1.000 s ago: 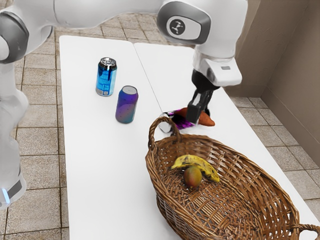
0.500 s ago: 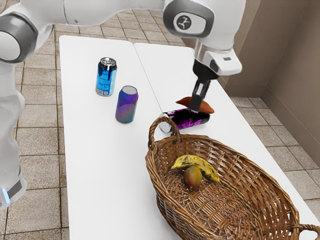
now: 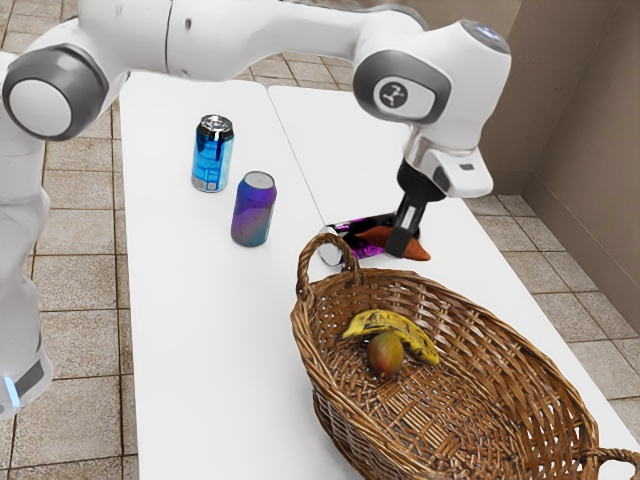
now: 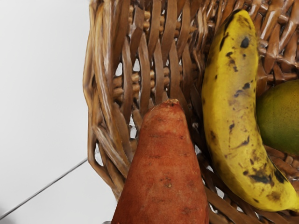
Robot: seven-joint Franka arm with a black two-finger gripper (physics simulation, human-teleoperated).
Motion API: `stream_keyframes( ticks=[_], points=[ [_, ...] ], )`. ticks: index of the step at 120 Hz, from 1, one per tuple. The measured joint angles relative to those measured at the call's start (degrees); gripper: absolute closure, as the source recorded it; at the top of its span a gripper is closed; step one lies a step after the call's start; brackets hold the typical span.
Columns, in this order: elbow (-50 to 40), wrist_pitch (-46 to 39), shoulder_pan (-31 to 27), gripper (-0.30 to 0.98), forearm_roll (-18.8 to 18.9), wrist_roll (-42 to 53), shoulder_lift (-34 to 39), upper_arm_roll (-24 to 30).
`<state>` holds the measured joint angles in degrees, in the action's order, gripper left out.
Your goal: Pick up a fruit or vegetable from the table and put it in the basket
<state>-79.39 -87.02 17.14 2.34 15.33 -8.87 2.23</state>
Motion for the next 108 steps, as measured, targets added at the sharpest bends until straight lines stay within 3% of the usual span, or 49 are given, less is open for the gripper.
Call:
stream_keyframes(
  ticks=[57,67,77,96,108],
  points=[
    [5.79,-1.38,0.28,0.54,0.07,-0.13,-7.11,6.39],
    [7.06,-1.42,0.15,0.31,-0.02,0.74,-8.32,6.73],
    [7.38,-1.46,0.15,0.17,-0.03,1.56,-8.71,6.82],
    [7.49,-0.54,-0.78,0.06,1.34,2.91,-7.64,5.17],
    [7.54,2.53,-2.2,0.03,2.83,4.76,-1.92,-3.48]
  ],
)
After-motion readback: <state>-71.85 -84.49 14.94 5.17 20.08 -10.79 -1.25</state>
